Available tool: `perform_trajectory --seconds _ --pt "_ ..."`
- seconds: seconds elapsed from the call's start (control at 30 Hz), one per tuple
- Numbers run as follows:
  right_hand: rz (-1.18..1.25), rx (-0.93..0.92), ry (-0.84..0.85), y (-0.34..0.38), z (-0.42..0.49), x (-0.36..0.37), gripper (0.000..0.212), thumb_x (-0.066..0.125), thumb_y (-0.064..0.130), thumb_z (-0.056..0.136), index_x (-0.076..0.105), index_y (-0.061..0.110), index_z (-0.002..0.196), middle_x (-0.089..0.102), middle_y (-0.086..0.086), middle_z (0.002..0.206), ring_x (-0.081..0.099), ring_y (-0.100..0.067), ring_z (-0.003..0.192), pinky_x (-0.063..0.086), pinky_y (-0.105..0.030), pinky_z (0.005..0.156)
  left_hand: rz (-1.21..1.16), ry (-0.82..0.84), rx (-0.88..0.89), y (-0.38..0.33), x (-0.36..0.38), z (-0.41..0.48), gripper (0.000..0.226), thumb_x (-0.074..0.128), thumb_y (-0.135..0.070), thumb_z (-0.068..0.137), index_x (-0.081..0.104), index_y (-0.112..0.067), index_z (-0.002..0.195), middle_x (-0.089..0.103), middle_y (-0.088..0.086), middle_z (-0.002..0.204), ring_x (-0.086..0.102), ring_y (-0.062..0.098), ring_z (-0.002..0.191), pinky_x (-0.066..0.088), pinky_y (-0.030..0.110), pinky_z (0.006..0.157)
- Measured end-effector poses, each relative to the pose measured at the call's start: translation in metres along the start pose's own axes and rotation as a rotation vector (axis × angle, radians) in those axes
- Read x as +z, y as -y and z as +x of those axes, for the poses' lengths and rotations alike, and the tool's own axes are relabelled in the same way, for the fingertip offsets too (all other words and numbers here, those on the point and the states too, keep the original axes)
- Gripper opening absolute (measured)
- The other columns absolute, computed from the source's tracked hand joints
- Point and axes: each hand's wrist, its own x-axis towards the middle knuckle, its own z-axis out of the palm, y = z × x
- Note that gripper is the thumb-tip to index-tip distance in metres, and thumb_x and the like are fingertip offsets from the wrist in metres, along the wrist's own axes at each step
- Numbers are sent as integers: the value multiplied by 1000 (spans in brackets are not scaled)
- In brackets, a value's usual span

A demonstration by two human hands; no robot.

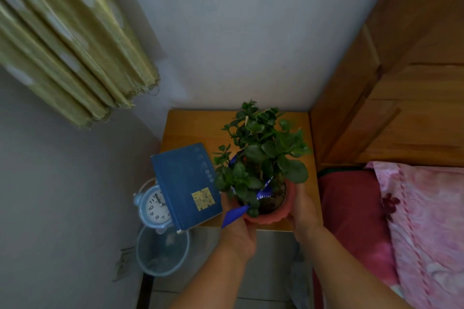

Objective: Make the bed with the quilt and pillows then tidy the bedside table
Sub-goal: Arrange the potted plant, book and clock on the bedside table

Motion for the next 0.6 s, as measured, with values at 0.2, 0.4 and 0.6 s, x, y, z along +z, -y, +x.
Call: perform_trajectory --seconds 0.2,0.4,0.6 --pt "11 -17 -26 7 11 -9 48 33 68 91 64 32 95 66 6 98 59 -15 99 45 -37 100 57 56 -4 -2 20 6 32 46 -36 95 73 -23 106 72 6 109 70 19 96 53 38 84" --pt "56 11 5 12 24 -12 80 35 83 78 59 26 128 63 -4 125 58 -24 115 47 -46 102 178 123 11 -8 35 20 34 43 -40 95 70 -21 103 75 -1 95 67 17 95 53 25 65" --pt "52 -148 33 29 30 -10 90 38 90 63 51 38 135 58 9 132 55 -14 121 45 -42 104 360 111 -30 -19 54 41 33 42 -42 98 71 -25 98 72 1 105 61 17 101 47 27 72"
